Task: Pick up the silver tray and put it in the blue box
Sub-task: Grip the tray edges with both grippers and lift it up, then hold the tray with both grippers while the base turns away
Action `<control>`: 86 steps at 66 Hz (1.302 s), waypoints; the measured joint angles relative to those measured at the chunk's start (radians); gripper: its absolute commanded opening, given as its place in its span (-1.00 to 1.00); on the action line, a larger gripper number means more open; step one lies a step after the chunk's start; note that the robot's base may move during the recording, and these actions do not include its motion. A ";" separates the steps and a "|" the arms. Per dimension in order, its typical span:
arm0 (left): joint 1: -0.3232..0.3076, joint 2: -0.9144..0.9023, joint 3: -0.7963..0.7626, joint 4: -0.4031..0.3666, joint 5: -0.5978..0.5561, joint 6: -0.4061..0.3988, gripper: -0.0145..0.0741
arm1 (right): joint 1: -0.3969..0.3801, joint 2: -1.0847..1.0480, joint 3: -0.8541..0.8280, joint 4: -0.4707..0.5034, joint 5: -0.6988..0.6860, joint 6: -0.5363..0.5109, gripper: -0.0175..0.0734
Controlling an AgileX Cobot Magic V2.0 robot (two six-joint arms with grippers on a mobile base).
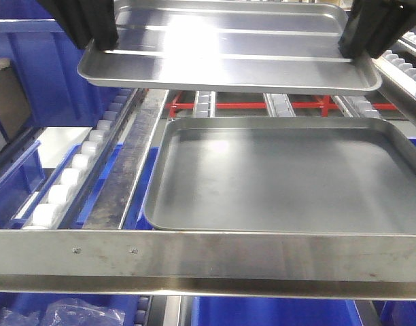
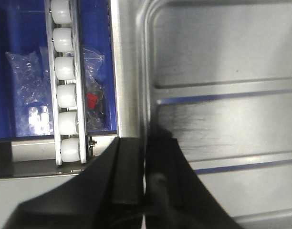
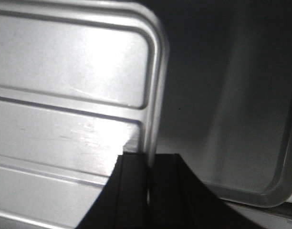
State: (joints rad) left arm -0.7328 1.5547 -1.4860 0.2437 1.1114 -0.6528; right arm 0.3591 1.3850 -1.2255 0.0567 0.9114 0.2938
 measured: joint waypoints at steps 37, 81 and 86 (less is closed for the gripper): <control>0.000 0.000 0.000 0.000 0.000 0.000 -0.89 | 0.000 0.000 0.000 0.000 0.000 0.003 -0.49; 0.000 0.000 0.000 0.000 0.000 0.000 -0.91 | 0.001 0.000 0.000 0.000 0.000 0.005 -0.49; 0.000 0.000 0.000 0.000 0.000 0.000 -0.91 | 0.001 0.000 0.000 0.000 0.000 0.005 -0.49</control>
State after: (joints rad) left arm -0.7328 1.5547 -1.4860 0.2437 1.1114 -0.6528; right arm 0.3598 1.3854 -1.2255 0.0567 0.9114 0.2988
